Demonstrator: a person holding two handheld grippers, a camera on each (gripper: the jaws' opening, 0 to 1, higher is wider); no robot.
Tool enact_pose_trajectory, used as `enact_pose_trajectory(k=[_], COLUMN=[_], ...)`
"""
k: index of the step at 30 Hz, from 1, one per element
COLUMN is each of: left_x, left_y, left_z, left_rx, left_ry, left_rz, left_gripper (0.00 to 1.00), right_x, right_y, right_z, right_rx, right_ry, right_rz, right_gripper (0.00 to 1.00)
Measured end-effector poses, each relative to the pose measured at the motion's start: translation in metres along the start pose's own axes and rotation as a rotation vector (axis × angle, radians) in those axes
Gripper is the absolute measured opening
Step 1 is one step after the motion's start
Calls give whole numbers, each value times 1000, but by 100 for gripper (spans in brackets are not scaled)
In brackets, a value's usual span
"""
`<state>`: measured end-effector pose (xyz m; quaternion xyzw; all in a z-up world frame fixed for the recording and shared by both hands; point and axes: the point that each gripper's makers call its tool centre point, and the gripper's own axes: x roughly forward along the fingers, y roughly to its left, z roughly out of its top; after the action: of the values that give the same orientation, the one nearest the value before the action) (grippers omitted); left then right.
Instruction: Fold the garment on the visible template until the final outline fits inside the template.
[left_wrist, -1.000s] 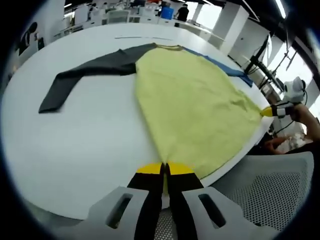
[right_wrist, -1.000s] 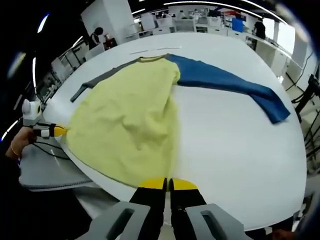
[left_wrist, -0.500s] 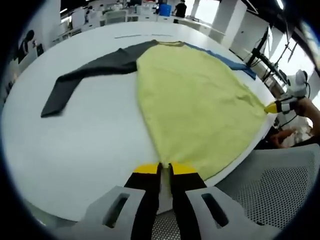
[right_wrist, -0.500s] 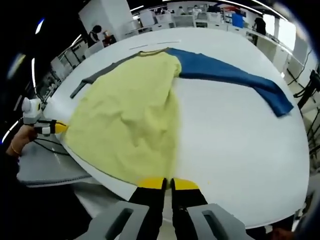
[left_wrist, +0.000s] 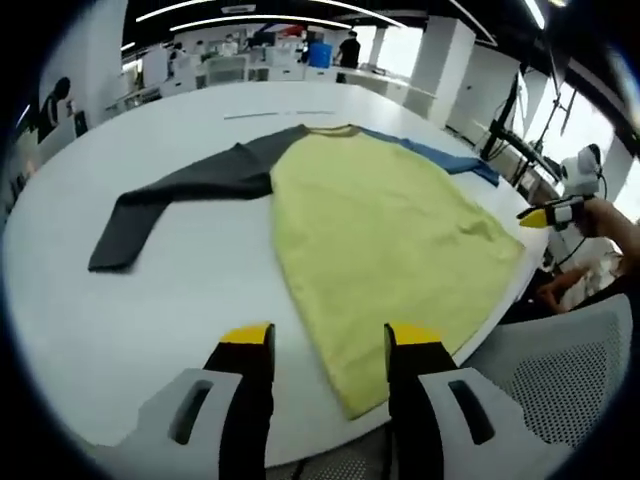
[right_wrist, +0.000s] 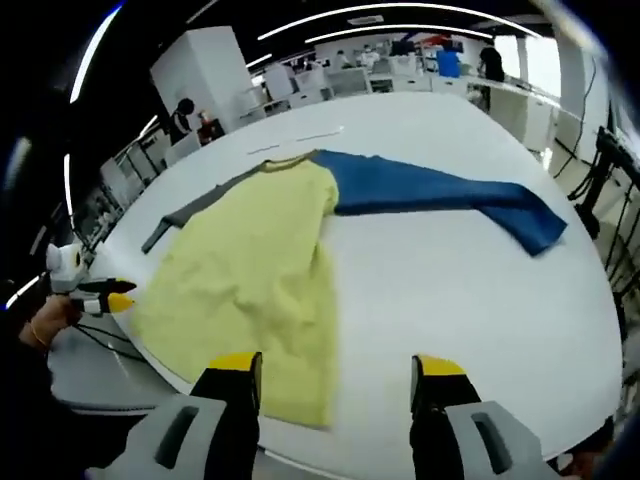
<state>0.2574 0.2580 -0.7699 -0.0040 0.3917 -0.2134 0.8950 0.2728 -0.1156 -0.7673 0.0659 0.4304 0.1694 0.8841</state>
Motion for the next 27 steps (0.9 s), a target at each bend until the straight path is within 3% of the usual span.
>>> enact_pose_trajectory(k=[8, 15, 20, 24, 27], left_x=[1, -2, -4, -5, -5], left_y=[1, 2, 0, -3, -4], left_z=[9, 18, 24, 28, 30], left_rx=[14, 13, 25, 17, 31], left_ry=[-47, -81, -109, -134, -140], left_rz=[-16, -18, -20, -35, -34], left_gripper=[62, 67, 75, 79, 83], right_x=[-3, -2, 1, 4, 6], right_y=[-45, -91, -122, -147, -159], right_z=[33, 51, 61, 68, 68], right_rx=[75, 91, 143, 249, 261], right_ry=[-102, -136, -167, -198, -190], right_rz=[-57, -133, -179, -205, -234], right_gripper=[67, 69, 67, 64, 60])
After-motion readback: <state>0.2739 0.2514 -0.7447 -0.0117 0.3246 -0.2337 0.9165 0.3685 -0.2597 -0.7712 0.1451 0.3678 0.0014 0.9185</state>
